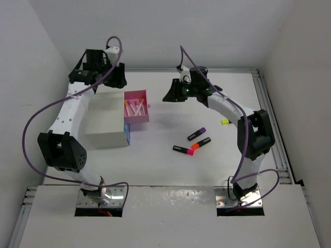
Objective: Sort the stationery into containers
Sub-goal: Place the pen in the drawer, then close the drawer in the storage box.
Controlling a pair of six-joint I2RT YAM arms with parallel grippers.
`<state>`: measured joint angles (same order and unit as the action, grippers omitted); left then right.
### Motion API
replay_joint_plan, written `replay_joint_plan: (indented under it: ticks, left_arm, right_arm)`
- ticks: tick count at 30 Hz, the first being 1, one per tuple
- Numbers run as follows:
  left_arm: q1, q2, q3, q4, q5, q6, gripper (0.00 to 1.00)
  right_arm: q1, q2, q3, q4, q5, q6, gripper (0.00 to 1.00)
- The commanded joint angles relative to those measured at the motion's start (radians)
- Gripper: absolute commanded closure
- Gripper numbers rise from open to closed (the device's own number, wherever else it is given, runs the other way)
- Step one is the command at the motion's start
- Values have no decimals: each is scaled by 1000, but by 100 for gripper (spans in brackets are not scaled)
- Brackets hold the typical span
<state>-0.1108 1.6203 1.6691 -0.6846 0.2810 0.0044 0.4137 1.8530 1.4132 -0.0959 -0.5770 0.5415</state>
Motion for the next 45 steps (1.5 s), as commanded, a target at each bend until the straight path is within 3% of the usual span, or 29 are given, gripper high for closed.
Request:
replay_joint_plan:
  ticks: [1, 4, 13, 22, 31, 45]
  left_arm:
    - [83, -36, 27, -55, -146, -15, 45]
    - [161, -74, -6, -73, -226, 20, 39]
    - [469, -4, -2, -142, -107, 135, 39]
    - [496, 61, -57, -174, -184, 243, 41]
    - [499, 72, -199, -135, -105, 220, 41]
    - [499, 92, -249, -133, -28, 212, 41]
  right_arm:
    - [30, 46, 44, 47, 48, 34, 74]
    - [40, 81, 56, 55, 62, 44, 76]
    - [46, 163, 89, 68, 68, 77, 79]
    - [82, 209, 119, 71, 74, 43, 79]
    - [135, 261, 156, 88, 63, 31, 79]
    - [212, 328, 234, 157, 34, 90, 79]
